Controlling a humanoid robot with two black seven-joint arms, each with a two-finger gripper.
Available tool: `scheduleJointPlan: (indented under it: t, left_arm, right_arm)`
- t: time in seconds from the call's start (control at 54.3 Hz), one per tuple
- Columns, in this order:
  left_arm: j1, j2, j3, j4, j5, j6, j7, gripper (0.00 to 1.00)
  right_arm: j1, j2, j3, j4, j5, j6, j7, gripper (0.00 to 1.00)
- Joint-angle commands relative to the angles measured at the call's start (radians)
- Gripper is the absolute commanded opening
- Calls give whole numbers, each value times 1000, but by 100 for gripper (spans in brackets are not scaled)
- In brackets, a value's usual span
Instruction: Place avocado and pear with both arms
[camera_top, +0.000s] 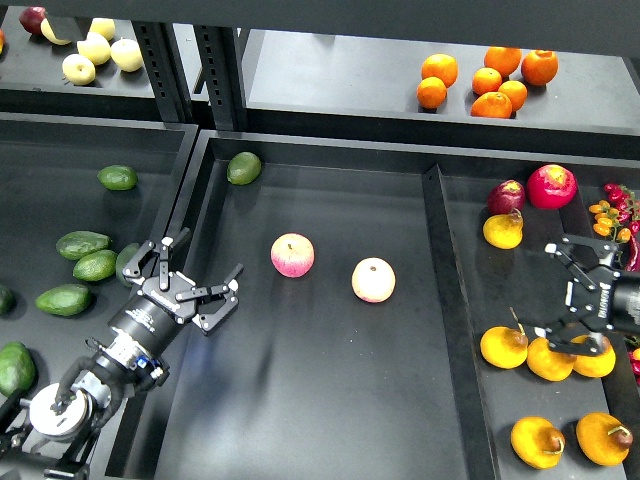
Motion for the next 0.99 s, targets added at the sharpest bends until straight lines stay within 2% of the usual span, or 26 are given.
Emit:
scheduleJointPlan:
  t: [0.0,0.184,0.221,0.276,0.774,0.976]
  left_arm:
    - [-19,0,-1,3,13,0,0,99]
    - [-34,0,1,15,13,0,0,99]
    - [-57,0,-2,15,13,0,-2,99]
    - [-65,0,-1,15,13,0,-2,99]
    - [-83,0,35,26,13,0,-9,99]
    - [-80,0,33,26,13,0,-20,99]
  right_arm:
    - [-38,97,85,-63,-2,0,0,100]
    - [-96,258,205,-147,-2,0,0,100]
    - [-121,340,258,-170,-2,0,0,100]
    - [-139,390,298,-181,-2,0,0,100]
    - [-306,822,709,-188,-2,0,0,100]
    - [-337,826,812,-207,-2,0,0,100]
